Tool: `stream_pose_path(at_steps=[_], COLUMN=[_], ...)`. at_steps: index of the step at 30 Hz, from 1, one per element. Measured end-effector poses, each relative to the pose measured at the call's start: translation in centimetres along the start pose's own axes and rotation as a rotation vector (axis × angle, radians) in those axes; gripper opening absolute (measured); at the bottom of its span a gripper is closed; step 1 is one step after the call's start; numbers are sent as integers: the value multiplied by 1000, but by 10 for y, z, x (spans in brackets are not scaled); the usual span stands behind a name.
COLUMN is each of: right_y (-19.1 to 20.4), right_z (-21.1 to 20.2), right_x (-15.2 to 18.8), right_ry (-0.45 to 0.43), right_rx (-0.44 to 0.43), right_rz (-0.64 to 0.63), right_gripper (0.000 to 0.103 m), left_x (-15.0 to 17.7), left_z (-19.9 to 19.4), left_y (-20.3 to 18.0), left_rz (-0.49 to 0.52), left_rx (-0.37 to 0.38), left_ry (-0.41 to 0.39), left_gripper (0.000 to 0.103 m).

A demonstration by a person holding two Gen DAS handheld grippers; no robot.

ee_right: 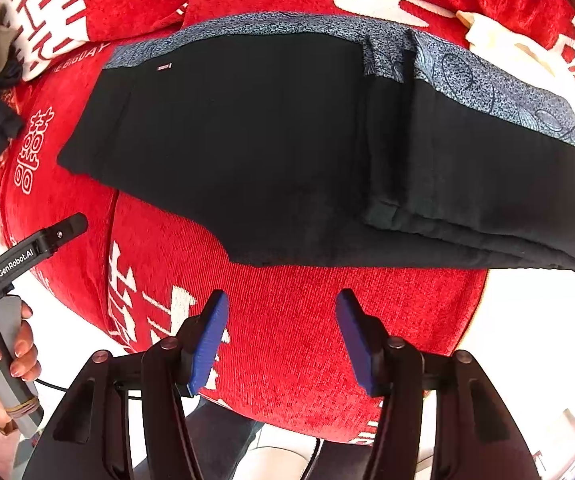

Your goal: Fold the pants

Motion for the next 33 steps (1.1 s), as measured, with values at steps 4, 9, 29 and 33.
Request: stream_pose_path(at_steps=[4,9,29,33], right_y=[0,-2,-9,-6], right_z=[4,3,-5,2], right_x=[-2,-5,-36,-44], right_ry=[3,-15,-139,-174], right_rx=[-4,8,-3,-23], right_rz=[14,21,49,40], right_gripper=[60,60,60,60], left_x=[-19,-31,-28,-31], left_z=[6,9,27,41], left_y=[18,30,17,12], left_rz=[-58,-68,-192,-250], left_rx=[5,-15,215,323], left_ry=[-7,-16,-17,-14], left_gripper=[103,103,103,103])
Point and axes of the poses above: each gripper's, at about its wrist camera, not at the fingertips, and z roughly the way its jaws point, y to its left, x to its underside, the point moved 3 cm from there along z, roughly the way its jaws point, and after that the axes turned 10 degrees about -y, right-handed, at the moved point
